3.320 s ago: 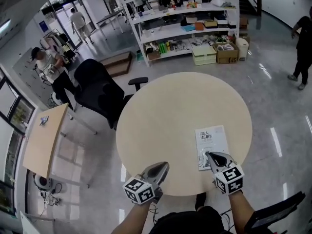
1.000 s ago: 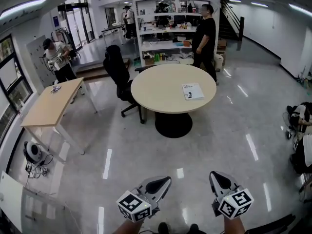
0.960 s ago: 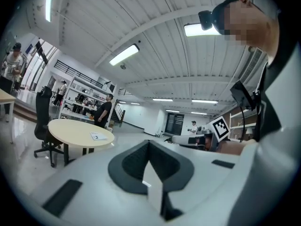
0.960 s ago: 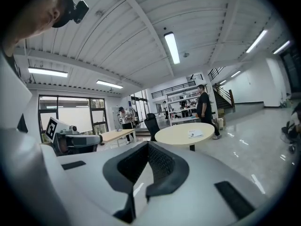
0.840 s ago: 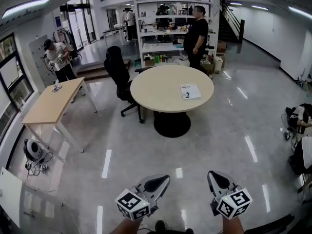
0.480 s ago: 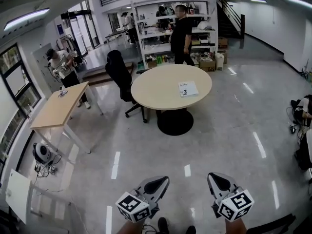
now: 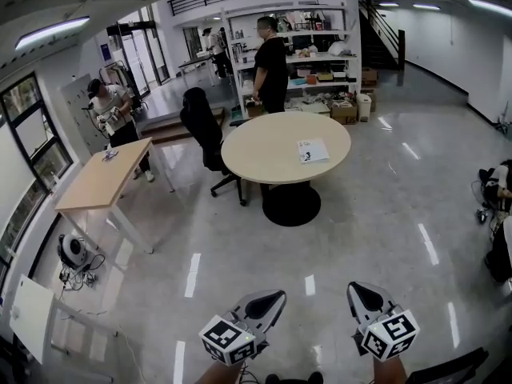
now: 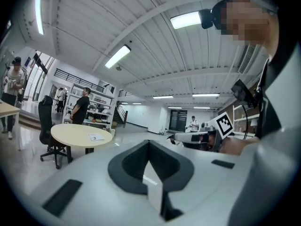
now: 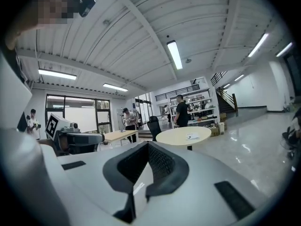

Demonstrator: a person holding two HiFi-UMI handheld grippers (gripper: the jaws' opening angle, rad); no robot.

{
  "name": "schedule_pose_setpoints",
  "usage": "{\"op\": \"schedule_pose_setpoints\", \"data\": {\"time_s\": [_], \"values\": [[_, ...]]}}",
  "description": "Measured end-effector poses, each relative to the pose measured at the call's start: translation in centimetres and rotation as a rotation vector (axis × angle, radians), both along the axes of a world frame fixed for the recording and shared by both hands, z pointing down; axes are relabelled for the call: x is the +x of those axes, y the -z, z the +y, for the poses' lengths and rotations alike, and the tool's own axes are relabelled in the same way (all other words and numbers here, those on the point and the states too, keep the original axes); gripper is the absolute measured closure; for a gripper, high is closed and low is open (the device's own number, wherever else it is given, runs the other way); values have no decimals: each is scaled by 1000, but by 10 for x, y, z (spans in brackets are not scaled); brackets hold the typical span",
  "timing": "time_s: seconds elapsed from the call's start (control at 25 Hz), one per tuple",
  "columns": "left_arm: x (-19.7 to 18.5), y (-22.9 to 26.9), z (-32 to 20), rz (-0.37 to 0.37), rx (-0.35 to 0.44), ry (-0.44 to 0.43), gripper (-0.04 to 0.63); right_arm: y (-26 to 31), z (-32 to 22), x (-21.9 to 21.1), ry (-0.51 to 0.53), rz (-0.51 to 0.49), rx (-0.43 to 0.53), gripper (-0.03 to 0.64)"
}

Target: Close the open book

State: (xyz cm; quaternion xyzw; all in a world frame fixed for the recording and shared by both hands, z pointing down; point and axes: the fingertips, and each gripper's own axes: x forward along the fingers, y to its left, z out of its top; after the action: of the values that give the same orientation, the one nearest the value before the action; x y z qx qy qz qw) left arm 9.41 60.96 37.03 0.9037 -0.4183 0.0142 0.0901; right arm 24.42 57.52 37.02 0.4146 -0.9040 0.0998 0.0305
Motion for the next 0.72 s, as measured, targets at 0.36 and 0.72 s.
{"op": "schedule_pose_setpoints", "data": {"time_s": [0.36, 0.72], "values": [[-9, 4, 9, 2, 20, 10, 609, 6, 7, -7, -5, 11, 16, 618], [9, 28, 28, 35, 67, -61, 609, 15, 19, -4, -9, 19, 37, 618]]}}
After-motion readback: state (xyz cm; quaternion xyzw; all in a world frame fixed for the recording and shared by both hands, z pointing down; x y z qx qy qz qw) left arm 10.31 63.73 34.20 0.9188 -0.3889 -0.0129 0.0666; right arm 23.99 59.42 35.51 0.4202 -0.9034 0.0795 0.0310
